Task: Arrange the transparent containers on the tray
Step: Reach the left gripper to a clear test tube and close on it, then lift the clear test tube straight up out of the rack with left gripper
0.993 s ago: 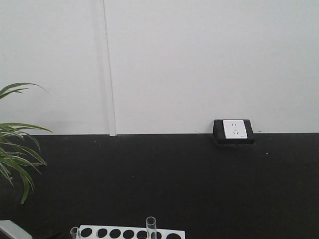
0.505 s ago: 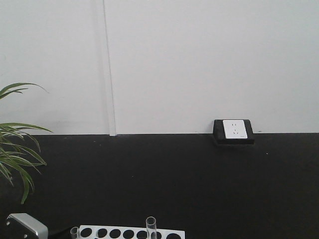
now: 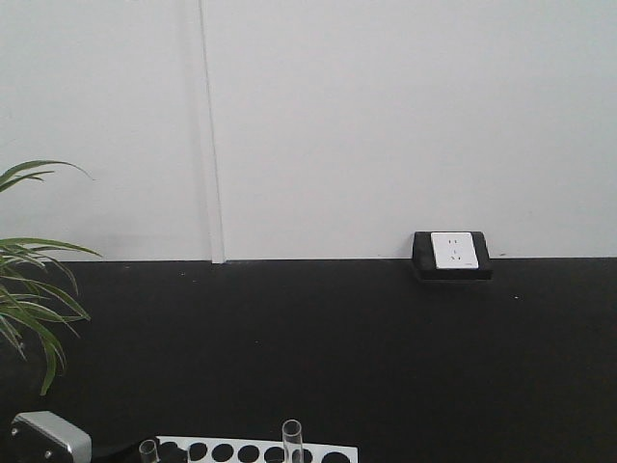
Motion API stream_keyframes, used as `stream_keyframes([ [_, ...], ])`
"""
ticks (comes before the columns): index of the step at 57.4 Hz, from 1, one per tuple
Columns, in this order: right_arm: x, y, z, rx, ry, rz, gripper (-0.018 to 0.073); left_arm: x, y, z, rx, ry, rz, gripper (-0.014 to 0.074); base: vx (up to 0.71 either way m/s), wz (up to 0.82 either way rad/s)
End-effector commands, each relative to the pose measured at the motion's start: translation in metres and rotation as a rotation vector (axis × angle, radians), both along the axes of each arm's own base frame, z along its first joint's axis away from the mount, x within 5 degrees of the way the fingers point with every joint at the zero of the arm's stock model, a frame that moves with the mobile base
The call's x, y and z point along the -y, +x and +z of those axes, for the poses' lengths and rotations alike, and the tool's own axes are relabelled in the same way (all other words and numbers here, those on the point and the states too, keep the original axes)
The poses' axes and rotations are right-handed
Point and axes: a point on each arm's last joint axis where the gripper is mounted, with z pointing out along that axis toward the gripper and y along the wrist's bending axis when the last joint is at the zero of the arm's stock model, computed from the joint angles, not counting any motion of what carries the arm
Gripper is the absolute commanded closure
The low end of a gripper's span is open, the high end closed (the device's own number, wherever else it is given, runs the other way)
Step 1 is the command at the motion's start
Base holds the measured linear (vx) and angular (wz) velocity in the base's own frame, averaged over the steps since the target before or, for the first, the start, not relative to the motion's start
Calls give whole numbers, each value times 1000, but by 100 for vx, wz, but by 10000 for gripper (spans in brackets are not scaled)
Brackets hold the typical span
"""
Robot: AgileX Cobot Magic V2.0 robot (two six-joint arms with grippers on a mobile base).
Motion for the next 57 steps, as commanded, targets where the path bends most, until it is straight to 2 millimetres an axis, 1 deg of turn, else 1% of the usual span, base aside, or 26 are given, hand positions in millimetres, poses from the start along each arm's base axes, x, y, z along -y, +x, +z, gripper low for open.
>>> stream_keyframes([
  [1,0,4,16,97,-19,11,192,3,4,20,123,-73,2,303,0,0],
  [22,0,4,16,97,-19,11,192,1,5,21,125,-83,19,438,0,0],
  [33,0,4,16,98,-19,11,192,-1,7,30,202,-145,55,488,0,0],
  [45,-1,4,17,101,-19,12,192,-1,5,37,242,-166,45,490,0,0],
  [57,-1,4,17,101,-19,12,192,-3,-2,57,314,-190,47,490,0,0],
])
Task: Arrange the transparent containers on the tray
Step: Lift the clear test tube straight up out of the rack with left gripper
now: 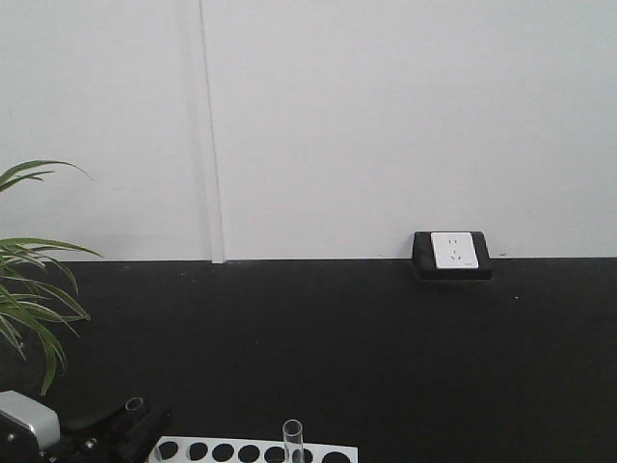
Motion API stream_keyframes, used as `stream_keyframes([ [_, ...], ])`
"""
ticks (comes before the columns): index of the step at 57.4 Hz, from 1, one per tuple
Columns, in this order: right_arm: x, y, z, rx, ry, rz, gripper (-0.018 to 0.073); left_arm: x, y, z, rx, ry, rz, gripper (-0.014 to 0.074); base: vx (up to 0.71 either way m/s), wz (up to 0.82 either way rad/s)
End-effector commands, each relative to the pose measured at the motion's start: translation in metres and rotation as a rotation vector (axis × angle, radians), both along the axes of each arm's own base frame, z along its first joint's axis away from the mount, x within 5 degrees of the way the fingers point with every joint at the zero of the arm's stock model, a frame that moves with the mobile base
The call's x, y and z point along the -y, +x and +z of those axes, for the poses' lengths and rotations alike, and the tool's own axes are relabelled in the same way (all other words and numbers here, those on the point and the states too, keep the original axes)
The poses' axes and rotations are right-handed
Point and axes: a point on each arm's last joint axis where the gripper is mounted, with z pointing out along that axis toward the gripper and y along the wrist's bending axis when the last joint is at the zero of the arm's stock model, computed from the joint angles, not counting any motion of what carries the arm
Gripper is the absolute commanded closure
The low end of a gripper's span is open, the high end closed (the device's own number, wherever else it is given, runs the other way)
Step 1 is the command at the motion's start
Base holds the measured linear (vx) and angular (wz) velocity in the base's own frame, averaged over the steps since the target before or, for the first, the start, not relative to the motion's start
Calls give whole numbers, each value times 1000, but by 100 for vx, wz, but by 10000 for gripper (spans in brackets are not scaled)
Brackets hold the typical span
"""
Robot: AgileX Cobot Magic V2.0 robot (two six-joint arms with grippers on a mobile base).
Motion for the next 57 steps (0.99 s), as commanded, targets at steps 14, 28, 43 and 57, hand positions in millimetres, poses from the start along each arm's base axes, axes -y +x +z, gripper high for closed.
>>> stream_keyframes([
  [14,-1,4,17,101,-19,12,192,-3,-10,60,223,-96,7,489,0,0],
  [28,-1,4,16,99,-19,11,192,1,0,110,250,-61,-2,486,0,0],
  [43,-1,4,17,107,-11,12,195,-9,-16,145,210,-2,59,486,0,0],
  [57,-4,7,23,181,40,34,190,-23,-51,171,253,-1,94,486,0,0],
])
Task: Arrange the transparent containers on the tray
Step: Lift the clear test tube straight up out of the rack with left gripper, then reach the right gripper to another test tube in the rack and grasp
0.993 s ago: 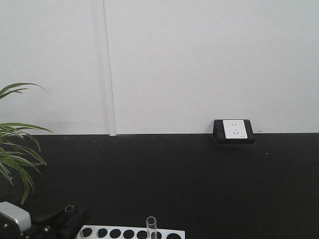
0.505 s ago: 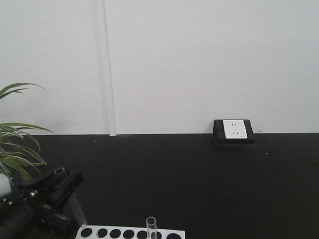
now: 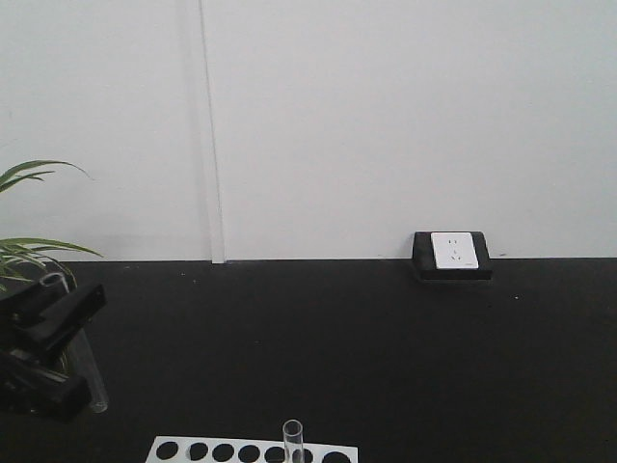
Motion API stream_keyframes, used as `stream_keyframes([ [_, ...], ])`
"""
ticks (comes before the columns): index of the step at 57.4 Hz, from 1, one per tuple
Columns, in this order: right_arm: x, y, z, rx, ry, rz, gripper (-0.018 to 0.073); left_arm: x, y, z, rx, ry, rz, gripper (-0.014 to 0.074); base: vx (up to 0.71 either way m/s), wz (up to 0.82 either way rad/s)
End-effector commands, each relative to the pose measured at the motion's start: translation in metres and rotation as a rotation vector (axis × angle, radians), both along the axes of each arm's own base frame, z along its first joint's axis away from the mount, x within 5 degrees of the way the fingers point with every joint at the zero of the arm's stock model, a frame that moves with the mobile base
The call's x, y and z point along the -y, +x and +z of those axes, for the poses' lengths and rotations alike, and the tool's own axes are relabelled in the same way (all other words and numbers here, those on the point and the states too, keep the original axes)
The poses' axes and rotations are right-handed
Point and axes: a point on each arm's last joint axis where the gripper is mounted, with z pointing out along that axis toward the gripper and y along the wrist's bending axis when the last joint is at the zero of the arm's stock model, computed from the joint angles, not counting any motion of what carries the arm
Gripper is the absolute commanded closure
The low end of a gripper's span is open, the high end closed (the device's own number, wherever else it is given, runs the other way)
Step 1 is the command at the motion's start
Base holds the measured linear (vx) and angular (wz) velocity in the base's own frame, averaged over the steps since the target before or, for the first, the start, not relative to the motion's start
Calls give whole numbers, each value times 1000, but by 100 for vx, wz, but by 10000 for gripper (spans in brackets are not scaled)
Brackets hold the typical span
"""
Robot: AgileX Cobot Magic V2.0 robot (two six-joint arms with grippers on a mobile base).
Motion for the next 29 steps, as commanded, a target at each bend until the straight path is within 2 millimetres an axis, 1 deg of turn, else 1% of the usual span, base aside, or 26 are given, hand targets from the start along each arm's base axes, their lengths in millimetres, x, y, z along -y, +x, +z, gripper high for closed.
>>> stream_keyframes([
  [1,-2,5,20,142,-7,26,189,-4,-17,29,110,-53,-5,486,0,0],
  [5,-6,8,20,142,-35,65,180,-8,-25,32,97,-46,10,486,0,0],
  [9,-14,11,19,140,-47,135,168,-11,-33,34,83,-39,24,486,0,0],
  [18,-44,20,14,129,-25,348,151,-17,-44,34,38,-22,52,486,0,0],
  [24,-66,28,8,121,-33,462,151,-19,-45,32,14,-15,60,486,0,0],
  [29,-86,36,-2,87,-38,539,151,-19,-45,32,9,-13,62,486,0,0],
])
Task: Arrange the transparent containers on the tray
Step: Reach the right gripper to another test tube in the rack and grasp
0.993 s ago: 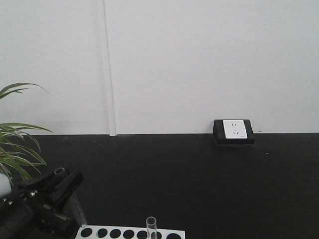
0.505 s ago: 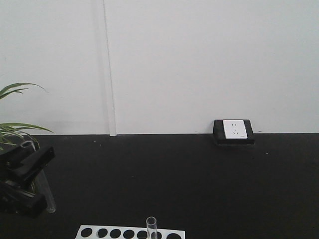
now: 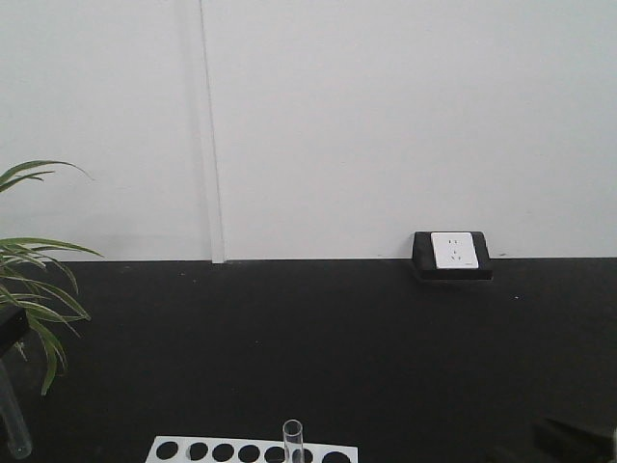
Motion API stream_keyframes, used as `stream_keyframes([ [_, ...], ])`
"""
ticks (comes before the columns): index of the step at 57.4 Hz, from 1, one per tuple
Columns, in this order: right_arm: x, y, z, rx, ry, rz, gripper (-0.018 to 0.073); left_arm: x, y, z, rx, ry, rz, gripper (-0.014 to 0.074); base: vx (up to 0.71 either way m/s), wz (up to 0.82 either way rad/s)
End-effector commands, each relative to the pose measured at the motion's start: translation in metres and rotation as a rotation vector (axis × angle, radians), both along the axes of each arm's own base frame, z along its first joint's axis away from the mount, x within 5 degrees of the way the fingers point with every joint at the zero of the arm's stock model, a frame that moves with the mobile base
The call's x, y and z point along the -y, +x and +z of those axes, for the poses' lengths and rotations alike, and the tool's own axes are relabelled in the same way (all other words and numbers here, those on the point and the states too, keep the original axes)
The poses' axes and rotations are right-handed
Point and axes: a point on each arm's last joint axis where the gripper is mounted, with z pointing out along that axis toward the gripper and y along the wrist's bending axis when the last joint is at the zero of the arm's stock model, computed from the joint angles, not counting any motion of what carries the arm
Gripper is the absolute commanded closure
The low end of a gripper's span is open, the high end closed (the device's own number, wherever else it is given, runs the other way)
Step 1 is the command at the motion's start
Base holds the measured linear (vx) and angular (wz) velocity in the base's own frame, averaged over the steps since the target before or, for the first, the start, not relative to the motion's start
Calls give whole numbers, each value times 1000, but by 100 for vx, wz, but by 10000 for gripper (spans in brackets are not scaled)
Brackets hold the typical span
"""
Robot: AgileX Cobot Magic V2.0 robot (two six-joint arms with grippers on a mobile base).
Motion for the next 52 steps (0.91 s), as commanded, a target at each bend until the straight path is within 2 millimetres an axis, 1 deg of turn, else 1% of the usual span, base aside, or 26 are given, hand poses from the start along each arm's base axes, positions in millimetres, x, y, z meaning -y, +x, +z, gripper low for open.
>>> stream_keyframes([
  [1,-17,12,7,69,12,27,151,2,-3,19,95,-49,-22,486,0,0],
  [3,-23,14,3,59,3,47,151,2,-3,19,96,-49,-22,486,0,0],
  [4,-48,21,-14,18,-36,119,148,2,-3,20,100,-50,-24,486,0,0],
  [5,-52,22,-17,15,-43,129,146,2,-3,20,100,-50,-24,486,0,0],
  [11,-72,28,-30,34,-64,149,131,2,-3,20,100,-51,-24,486,0,0],
  [20,-94,39,-44,86,-58,123,83,2,-3,20,100,-51,-24,486,0,0],
  [28,-112,48,-50,59,-34,124,39,2,-3,20,100,-51,-24,486,0,0],
  [33,-123,58,-51,58,-41,126,25,2,-3,20,100,-51,-24,486,0,0],
  [41,-135,71,-47,84,-27,110,26,2,-3,20,100,-51,-24,486,0,0],
  [52,-149,83,-45,96,-18,107,26,2,-3,20,99,-51,-23,486,0,0],
])
